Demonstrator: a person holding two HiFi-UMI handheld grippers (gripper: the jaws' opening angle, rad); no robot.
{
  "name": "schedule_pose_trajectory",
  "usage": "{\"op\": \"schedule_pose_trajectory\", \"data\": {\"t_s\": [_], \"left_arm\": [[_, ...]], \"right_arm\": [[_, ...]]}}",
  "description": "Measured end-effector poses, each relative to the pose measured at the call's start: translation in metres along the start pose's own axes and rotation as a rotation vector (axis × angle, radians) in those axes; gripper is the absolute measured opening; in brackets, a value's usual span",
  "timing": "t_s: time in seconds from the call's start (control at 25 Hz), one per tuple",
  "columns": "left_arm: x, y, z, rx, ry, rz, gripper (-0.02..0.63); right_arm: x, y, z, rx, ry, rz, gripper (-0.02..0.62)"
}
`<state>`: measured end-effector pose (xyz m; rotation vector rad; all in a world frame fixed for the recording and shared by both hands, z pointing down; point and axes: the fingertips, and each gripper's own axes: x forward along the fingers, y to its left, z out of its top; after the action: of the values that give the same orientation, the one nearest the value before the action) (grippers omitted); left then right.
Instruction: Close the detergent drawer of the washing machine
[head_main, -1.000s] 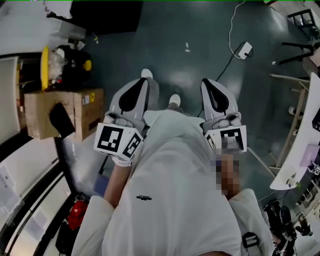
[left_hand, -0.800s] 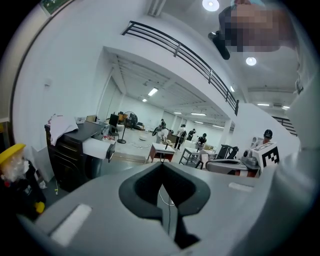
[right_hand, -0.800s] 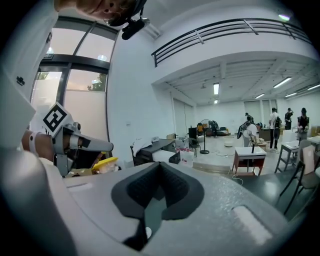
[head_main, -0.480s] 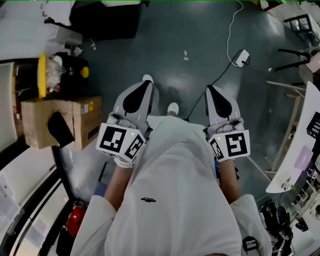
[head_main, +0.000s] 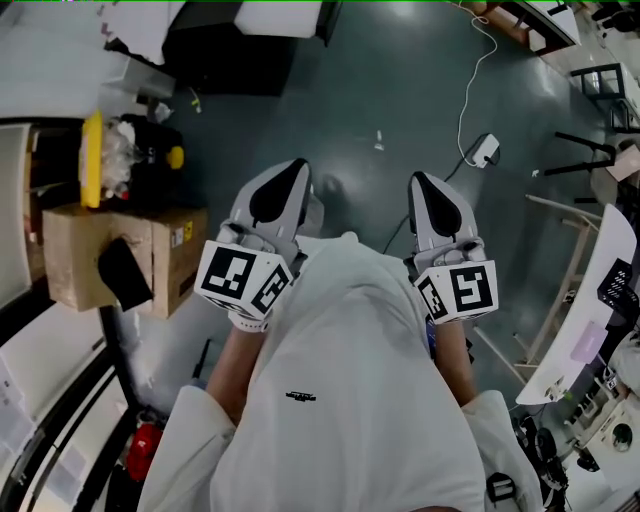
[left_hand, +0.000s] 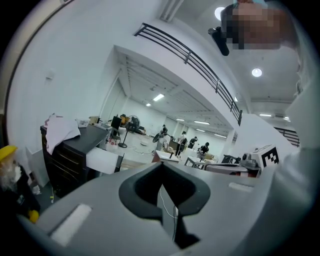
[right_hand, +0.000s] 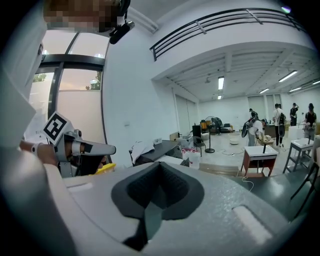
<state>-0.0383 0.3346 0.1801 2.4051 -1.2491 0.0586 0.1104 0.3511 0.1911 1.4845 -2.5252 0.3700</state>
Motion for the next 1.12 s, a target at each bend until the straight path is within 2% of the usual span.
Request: {"op": "schedule_pose_trajectory", "data": {"t_s": [0.24, 0.6, 0.92, 1.12], "left_arm": [[0.011, 0.047, 0.020, -0.012, -0.015, -0.031, 0.018], [0.016, 0.128, 0.061, -0.036, -0.090, -0.009, 0.018], [0.033, 0.138, 0.061, -0.068, -0.072, -0.059, 0.018], [0.035, 0.150, 0.067, -0.046, -0.053, -0.031, 0.018]], "right_arm": [[0.046, -0.003, 0.027, -0.010, -0.011, -0.029, 0.002], [0.113, 0.013, 0.056, -0.038, -0.035, -0.062, 0.002], [0.132, 0.010, 0.060, -0.053, -0.007, -0.082, 0.002], [0.148, 0.006, 0.058, -0.050, 0.003, -0.042, 0.002]]}}
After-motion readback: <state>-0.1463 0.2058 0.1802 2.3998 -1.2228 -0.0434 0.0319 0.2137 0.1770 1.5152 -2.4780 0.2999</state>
